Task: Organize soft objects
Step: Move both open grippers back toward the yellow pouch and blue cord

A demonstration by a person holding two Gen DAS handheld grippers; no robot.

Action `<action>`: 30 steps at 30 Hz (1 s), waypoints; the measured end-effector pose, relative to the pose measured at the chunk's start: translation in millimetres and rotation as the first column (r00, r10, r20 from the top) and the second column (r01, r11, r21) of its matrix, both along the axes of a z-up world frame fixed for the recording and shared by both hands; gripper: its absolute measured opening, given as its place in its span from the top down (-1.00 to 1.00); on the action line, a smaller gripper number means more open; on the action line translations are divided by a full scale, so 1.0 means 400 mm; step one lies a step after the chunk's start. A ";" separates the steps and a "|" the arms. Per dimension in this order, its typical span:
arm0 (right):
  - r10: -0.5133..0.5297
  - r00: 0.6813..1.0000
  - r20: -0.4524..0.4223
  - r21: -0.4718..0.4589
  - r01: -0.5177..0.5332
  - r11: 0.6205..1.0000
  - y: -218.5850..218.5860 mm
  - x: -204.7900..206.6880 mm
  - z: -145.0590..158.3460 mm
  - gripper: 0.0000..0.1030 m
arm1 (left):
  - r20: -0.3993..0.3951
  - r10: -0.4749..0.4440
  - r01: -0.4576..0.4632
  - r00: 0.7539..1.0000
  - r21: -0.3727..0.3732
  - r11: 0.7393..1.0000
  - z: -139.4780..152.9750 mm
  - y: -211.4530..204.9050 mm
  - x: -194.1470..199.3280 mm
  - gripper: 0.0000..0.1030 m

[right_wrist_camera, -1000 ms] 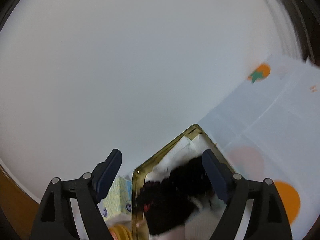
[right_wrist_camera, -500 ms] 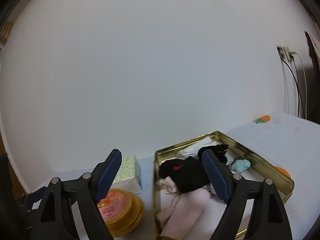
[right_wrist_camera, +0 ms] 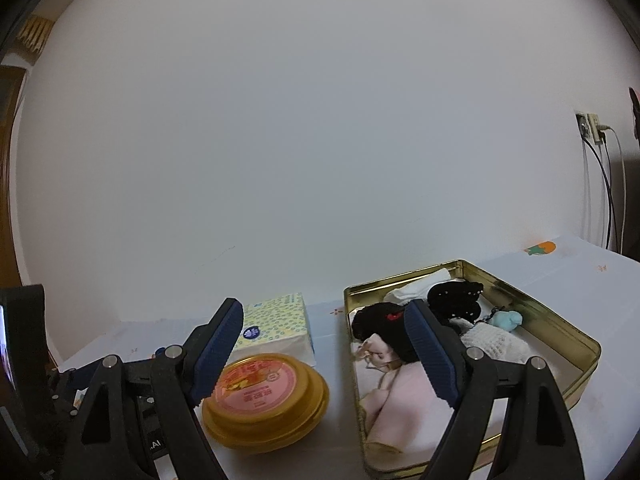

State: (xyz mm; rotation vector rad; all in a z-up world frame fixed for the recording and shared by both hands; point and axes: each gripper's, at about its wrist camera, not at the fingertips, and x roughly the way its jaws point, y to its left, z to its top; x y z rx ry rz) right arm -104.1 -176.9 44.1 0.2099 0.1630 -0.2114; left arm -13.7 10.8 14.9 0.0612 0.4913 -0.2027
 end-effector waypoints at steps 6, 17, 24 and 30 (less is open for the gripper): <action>0.009 0.999 -0.033 -0.018 -0.009 1.000 0.041 0.019 -0.001 -0.65 | -0.019 0.024 -0.025 1.000 -0.021 0.999 -0.005 0.038 0.005 -0.99; 0.091 0.994 -0.059 0.012 -0.091 0.996 0.123 0.071 -0.016 -0.65 | -0.072 0.071 -0.075 0.995 -0.054 0.996 -0.022 0.125 0.026 -0.99; 0.137 0.987 -0.078 0.031 -0.135 0.990 0.169 0.107 -0.026 -0.65 | -0.106 0.103 -0.110 0.989 -0.060 0.992 -0.032 0.185 0.045 -0.99; 0.165 0.982 -0.090 0.028 -0.163 0.986 0.192 0.120 -0.030 -0.65 | -0.147 0.128 -0.135 0.981 -0.040 0.990 -0.045 0.267 0.055 -0.99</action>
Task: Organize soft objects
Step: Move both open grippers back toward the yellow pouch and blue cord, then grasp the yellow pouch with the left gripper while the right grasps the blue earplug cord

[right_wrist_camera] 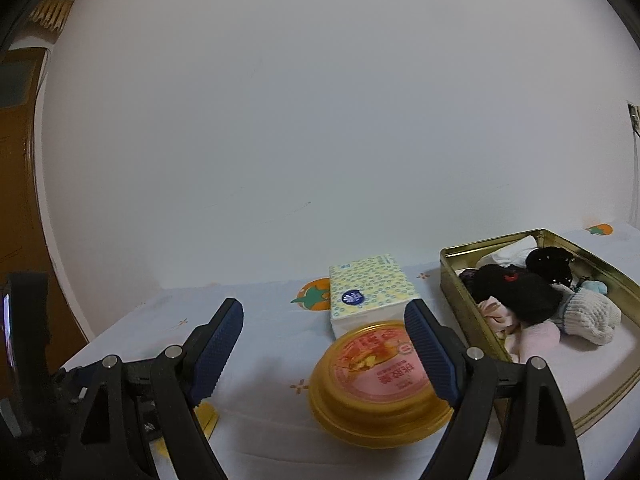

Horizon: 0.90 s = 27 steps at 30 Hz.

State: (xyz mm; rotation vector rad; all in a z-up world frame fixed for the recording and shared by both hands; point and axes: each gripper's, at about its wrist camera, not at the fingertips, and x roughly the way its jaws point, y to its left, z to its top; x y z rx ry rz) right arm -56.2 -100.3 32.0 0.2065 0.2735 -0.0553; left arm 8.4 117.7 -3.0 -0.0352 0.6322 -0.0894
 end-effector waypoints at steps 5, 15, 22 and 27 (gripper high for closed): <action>0.013 1.000 -0.028 0.035 -0.012 0.999 -0.011 0.006 -0.006 -0.65 | -0.051 -0.004 0.004 0.999 0.008 1.000 -0.014 0.063 -0.008 -0.96; 0.042 0.994 -0.102 0.117 -0.029 0.993 -0.037 0.028 -0.029 -0.65 | -0.167 -0.209 0.214 0.964 0.012 0.977 -0.049 -0.062 -0.025 -0.51; 0.060 0.991 -0.120 0.131 -0.045 0.990 -0.035 0.034 -0.034 -0.65 | -0.270 -0.218 0.223 0.938 -0.012 0.975 -0.086 -0.078 0.002 0.13; 0.072 0.990 -0.125 0.125 -0.057 0.991 -0.030 0.036 -0.035 -0.65 | -0.266 -0.249 0.250 0.931 -0.031 0.968 -0.084 -0.081 -0.004 0.48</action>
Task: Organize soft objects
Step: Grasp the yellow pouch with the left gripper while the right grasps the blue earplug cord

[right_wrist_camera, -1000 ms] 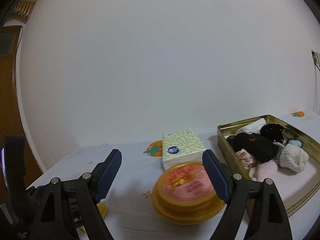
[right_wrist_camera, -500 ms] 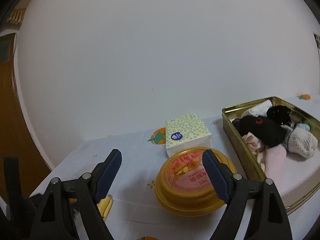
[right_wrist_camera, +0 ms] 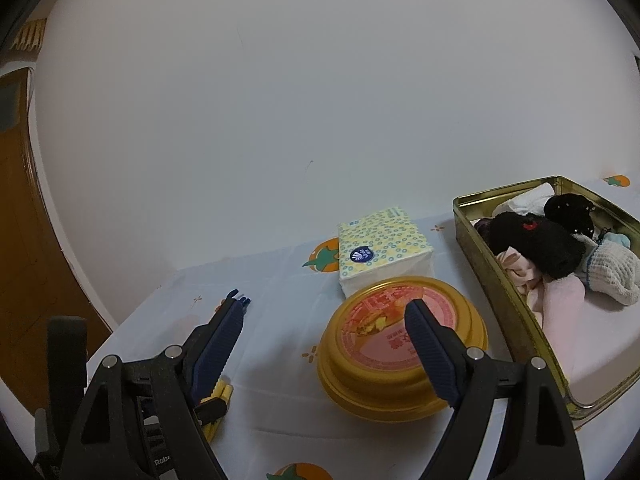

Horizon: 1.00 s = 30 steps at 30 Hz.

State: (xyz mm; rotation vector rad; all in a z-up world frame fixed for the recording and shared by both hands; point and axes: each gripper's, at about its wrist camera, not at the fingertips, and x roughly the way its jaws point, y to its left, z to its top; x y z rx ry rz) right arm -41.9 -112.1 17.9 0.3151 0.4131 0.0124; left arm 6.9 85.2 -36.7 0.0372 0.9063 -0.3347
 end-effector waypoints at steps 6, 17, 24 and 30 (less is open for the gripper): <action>0.008 1.000 -0.010 -0.010 -0.008 1.000 0.005 0.005 -0.002 -0.65 | 0.011 0.021 -0.020 1.000 -0.013 1.000 0.009 0.036 0.034 0.57; 0.066 0.996 -0.053 -0.062 -0.069 0.996 0.063 0.067 -0.007 -0.65 | 0.031 0.137 -0.137 0.990 0.017 0.990 0.012 0.160 0.174 0.57; 0.183 0.967 -0.177 -0.087 -0.200 0.976 0.160 0.212 -0.040 -0.64 | -0.025 0.158 -0.160 0.987 -0.097 0.982 -0.002 0.220 0.213 0.57; 0.262 0.926 -0.271 -0.140 -0.307 0.941 0.251 0.361 -0.070 -0.64 | -0.027 0.161 -0.163 0.987 -0.099 0.982 -0.002 0.220 0.219 0.57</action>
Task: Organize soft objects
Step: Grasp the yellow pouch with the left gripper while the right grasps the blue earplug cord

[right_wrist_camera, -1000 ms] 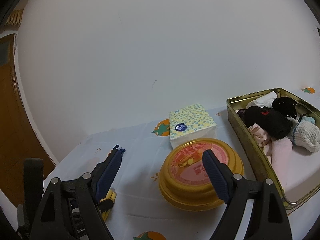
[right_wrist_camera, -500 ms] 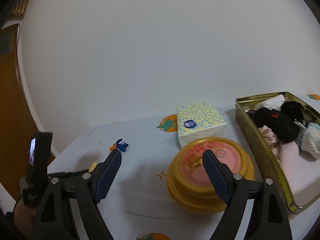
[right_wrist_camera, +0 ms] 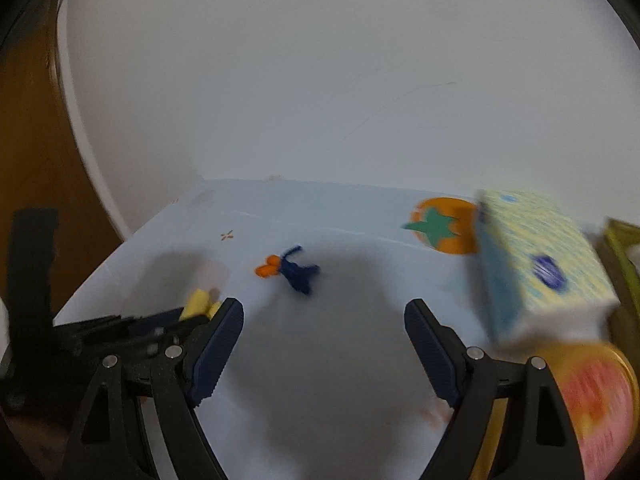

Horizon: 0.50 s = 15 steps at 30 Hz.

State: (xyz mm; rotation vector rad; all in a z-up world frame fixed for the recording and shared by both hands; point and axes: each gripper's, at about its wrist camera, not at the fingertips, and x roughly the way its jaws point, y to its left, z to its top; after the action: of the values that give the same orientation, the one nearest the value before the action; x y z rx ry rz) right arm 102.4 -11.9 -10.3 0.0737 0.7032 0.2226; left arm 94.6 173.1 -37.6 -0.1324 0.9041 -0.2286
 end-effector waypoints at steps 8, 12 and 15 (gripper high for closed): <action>0.073 0.992 -0.099 -0.089 -0.081 0.993 0.093 0.142 -0.044 -0.36 | 0.000 0.001 -0.001 1.000 0.016 1.000 -0.002 -0.010 0.004 0.57; 0.095 0.975 -0.199 -0.114 -0.119 0.986 0.122 0.187 -0.083 -0.21 | 0.000 0.001 -0.001 1.000 0.021 1.000 -0.002 -0.012 0.004 0.57; 0.105 0.976 -0.189 -0.102 -0.126 0.987 0.122 0.183 -0.082 0.59 | 0.000 0.002 -0.002 1.000 0.020 1.000 -0.001 -0.011 0.001 0.57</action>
State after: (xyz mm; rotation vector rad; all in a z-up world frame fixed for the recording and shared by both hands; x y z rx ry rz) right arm 175.6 36.9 -43.3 -0.0567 0.9034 0.2898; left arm 95.1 168.8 -38.1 -0.1154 0.9063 -0.2174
